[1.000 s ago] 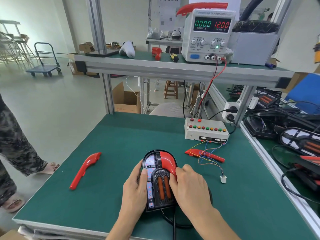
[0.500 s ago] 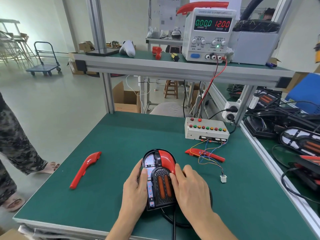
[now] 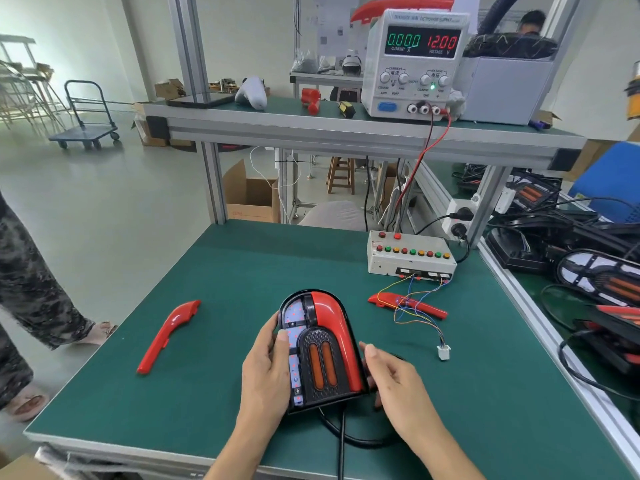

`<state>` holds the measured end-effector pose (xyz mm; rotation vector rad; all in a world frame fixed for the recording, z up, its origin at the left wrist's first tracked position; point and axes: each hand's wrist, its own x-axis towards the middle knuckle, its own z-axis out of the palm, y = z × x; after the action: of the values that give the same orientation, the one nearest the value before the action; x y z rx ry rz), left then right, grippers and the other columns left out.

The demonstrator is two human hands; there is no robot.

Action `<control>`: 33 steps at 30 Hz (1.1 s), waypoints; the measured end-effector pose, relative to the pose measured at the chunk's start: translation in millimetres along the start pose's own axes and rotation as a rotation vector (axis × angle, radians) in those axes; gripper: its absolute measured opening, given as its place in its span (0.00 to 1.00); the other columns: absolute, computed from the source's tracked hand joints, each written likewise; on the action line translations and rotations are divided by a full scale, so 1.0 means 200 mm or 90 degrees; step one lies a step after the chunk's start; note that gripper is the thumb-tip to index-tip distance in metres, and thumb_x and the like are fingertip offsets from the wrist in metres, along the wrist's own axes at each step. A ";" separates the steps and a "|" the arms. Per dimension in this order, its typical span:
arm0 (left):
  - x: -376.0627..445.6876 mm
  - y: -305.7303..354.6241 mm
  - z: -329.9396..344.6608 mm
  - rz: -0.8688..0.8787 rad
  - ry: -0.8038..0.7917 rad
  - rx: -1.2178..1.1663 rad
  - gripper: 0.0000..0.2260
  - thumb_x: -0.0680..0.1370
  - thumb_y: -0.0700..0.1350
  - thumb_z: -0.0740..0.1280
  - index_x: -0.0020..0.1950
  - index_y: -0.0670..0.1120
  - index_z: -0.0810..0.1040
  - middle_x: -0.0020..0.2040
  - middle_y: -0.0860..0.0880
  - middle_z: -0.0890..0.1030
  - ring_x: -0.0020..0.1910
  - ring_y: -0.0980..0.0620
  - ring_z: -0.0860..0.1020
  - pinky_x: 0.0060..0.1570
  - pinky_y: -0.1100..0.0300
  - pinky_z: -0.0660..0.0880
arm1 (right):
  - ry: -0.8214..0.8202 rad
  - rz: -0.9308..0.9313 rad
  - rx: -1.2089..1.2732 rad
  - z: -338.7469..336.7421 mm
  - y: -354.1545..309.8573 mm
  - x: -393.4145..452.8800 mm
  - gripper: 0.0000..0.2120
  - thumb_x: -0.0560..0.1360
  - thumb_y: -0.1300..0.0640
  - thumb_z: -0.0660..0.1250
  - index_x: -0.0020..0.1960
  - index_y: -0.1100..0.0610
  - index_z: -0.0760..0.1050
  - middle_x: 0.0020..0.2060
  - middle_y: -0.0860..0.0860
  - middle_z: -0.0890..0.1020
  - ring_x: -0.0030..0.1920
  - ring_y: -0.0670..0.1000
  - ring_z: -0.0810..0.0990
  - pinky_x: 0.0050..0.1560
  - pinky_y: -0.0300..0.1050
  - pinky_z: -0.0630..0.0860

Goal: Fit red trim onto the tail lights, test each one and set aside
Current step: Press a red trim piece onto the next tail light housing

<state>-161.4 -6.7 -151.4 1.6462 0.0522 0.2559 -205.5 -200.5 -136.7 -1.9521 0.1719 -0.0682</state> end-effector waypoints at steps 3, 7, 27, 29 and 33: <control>0.01 0.00 0.00 0.004 -0.001 0.011 0.13 0.86 0.45 0.60 0.68 0.54 0.78 0.53 0.65 0.84 0.53 0.65 0.82 0.49 0.74 0.75 | -0.081 -0.020 0.023 0.02 -0.02 0.00 0.13 0.82 0.40 0.60 0.60 0.37 0.81 0.44 0.41 0.87 0.34 0.39 0.80 0.35 0.32 0.73; 0.01 -0.01 0.01 -0.001 0.017 0.000 0.14 0.86 0.46 0.59 0.69 0.54 0.76 0.54 0.64 0.83 0.54 0.63 0.81 0.52 0.68 0.76 | -0.084 0.017 0.096 0.06 -0.04 0.02 0.12 0.84 0.46 0.62 0.63 0.43 0.79 0.42 0.49 0.88 0.33 0.52 0.85 0.33 0.44 0.79; 0.44 0.33 0.02 -0.147 -0.298 0.190 0.26 0.68 0.69 0.75 0.39 0.44 0.80 0.34 0.51 0.83 0.33 0.53 0.78 0.39 0.57 0.75 | -0.036 -0.045 0.186 0.10 0.01 0.00 0.17 0.74 0.41 0.68 0.62 0.31 0.79 0.43 0.43 0.86 0.34 0.42 0.78 0.34 0.36 0.76; 0.44 0.32 0.03 -0.162 -0.294 0.150 0.24 0.69 0.63 0.77 0.45 0.41 0.84 0.41 0.45 0.87 0.36 0.52 0.82 0.43 0.56 0.79 | -0.041 -0.049 0.177 0.10 0.01 0.00 0.17 0.74 0.39 0.67 0.62 0.30 0.78 0.44 0.43 0.87 0.35 0.42 0.78 0.35 0.37 0.76; 0.43 0.30 0.04 -0.153 -0.260 0.111 0.20 0.69 0.60 0.79 0.42 0.43 0.83 0.36 0.47 0.85 0.33 0.52 0.81 0.36 0.60 0.78 | -0.045 -0.039 0.179 0.10 0.01 0.00 0.16 0.75 0.41 0.67 0.62 0.29 0.78 0.49 0.45 0.87 0.37 0.42 0.79 0.36 0.38 0.77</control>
<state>-82.5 -3.6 -81.0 1.8172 -0.0385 -0.2760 -202.9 -183.3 -146.8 -1.6763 0.0522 -0.0601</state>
